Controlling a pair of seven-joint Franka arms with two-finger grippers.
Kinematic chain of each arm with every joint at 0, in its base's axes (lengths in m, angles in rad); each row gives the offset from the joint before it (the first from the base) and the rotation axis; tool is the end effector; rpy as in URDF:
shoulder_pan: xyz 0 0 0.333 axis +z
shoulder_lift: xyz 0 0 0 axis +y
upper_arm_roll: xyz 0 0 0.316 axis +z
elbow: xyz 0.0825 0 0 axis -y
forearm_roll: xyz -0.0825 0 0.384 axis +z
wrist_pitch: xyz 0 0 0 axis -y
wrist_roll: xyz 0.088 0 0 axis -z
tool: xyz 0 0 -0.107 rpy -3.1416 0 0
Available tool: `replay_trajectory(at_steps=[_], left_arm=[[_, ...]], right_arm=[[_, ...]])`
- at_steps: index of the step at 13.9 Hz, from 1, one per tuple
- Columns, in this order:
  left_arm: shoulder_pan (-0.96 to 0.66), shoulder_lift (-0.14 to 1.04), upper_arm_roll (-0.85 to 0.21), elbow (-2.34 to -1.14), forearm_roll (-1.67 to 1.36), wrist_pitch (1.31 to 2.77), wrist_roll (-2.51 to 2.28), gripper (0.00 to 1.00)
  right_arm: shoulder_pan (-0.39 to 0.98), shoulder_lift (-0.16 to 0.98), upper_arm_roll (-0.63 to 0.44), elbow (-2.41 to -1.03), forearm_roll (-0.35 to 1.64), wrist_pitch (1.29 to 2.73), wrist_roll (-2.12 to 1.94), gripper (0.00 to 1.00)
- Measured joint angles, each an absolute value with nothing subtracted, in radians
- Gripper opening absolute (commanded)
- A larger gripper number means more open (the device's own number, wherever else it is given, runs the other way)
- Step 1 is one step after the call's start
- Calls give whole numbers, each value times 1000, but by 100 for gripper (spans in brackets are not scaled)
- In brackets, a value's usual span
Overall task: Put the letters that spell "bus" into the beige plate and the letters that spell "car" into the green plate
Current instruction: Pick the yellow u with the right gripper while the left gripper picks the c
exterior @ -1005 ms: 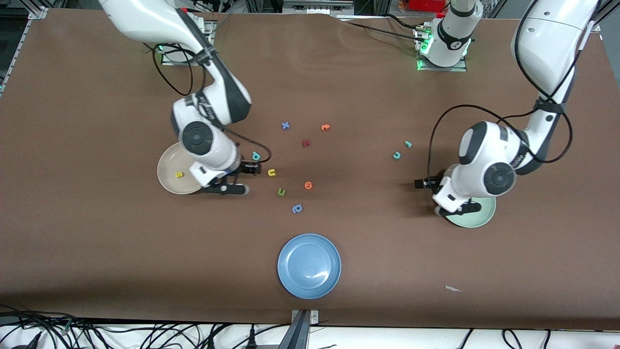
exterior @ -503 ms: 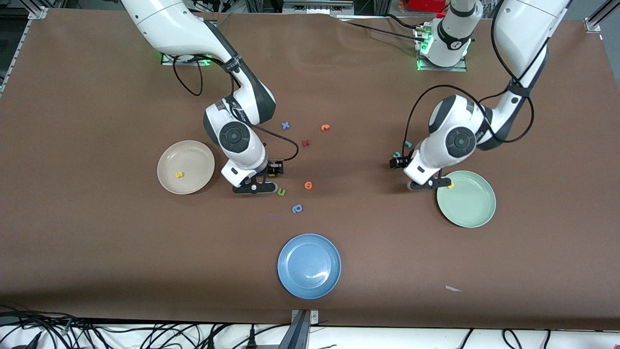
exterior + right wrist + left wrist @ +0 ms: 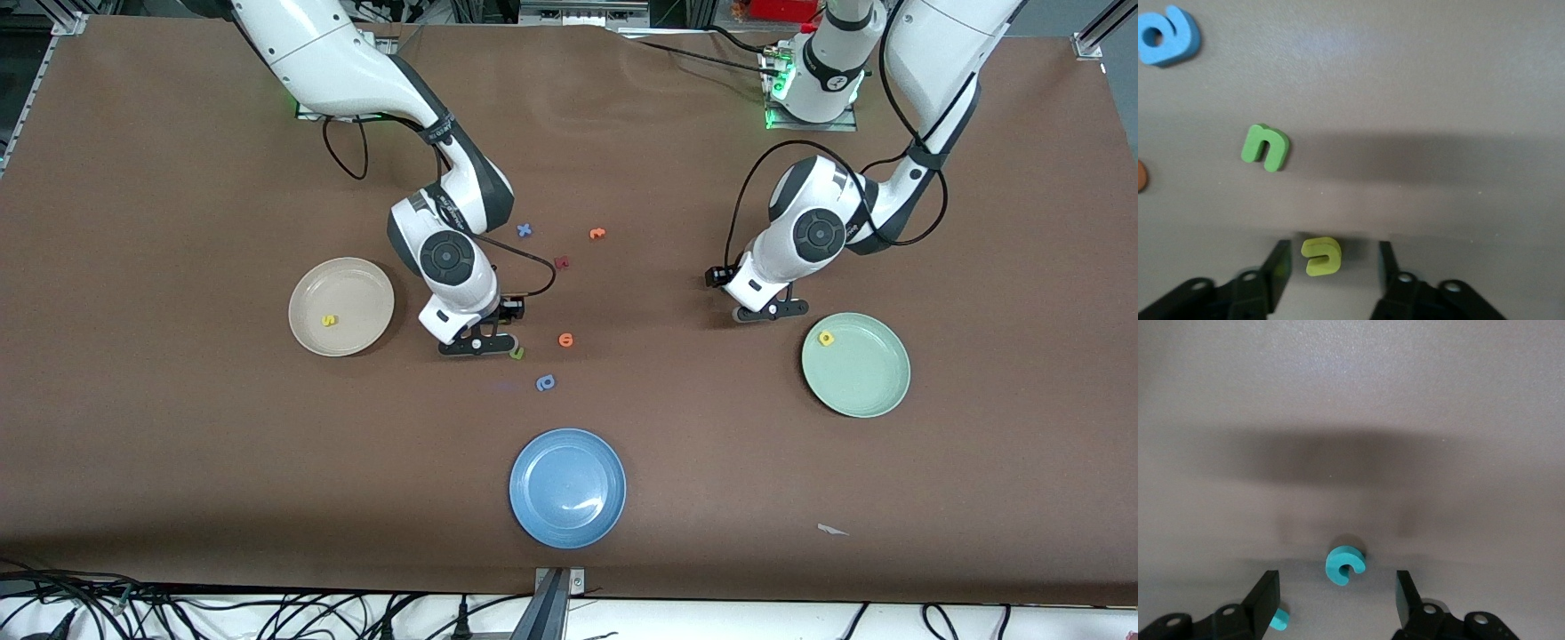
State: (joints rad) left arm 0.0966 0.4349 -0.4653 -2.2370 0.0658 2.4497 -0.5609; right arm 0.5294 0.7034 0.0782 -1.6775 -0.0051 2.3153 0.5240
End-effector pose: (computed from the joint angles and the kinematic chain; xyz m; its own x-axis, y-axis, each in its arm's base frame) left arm 0.4865 -0.1980 0.1803 0.9628 0.1489 -0.2257 0.1627 -0.9857 0.0437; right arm 0.5554 0.3798 0.1880 0.9944 0.0704 -0.0788 0.0699 -0.9975 -0.0088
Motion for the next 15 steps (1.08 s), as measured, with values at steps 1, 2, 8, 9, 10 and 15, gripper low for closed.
replay_trajectory(at_steps=[1, 2, 8, 9, 10, 15], left_arm=[[97, 440, -465, -2238, 66, 2459, -569, 68], [97, 445, -465, -2238, 66, 2471, -585, 68], [96, 472, -465, -2238, 66, 2511, -629, 64], [96, 474, -465, -2238, 66, 2511, -631, 63], [96, 474, -465, -2238, 66, 2511, -632, 61], [97, 473, -464, -2238, 66, 2510, -638, 49]], right_arm=[[531, 707, 78, -1677, -5, 2317, 530, 52], [534, 710, 78, -1677, -5, 2322, 534, 52], [547, 717, 78, -1677, -5, 2334, 552, 39], [548, 718, 78, -1677, -5, 2334, 552, 38], [548, 720, 78, -1677, -5, 2334, 553, 33], [548, 721, 77, -1677, -17, 2336, 553, 12]])
